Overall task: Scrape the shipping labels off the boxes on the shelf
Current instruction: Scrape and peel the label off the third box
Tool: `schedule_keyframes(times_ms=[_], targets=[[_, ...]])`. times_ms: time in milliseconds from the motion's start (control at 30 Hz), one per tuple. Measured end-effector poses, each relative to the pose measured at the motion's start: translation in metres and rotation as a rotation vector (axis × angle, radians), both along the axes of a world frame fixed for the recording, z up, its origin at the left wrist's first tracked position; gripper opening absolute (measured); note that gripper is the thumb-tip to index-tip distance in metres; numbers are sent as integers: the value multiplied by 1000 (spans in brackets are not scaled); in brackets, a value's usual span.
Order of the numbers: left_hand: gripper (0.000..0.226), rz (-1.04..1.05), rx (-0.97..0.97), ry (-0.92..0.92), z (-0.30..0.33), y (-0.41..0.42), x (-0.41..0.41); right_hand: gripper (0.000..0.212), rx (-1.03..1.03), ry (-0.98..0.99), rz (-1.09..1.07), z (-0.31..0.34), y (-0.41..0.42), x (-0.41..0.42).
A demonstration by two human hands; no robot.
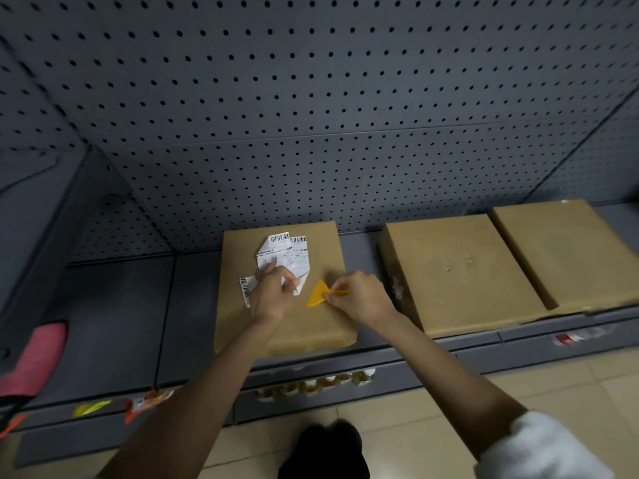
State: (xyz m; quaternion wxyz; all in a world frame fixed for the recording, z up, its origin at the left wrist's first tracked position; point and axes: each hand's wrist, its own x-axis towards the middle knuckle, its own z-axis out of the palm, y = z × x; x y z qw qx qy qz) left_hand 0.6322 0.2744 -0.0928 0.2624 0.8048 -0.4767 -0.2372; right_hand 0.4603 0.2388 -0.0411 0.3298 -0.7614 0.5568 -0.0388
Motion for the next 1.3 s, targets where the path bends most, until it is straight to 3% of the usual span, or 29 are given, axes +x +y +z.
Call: schedule_keyframes(times_ms=[867, 1300], targets=[[12, 3, -16, 45, 6, 2, -2, 22, 21, -3, 14, 0, -3, 12], [32, 3, -78, 92, 3, 5, 0, 30, -16, 178, 32, 10, 1, 5]])
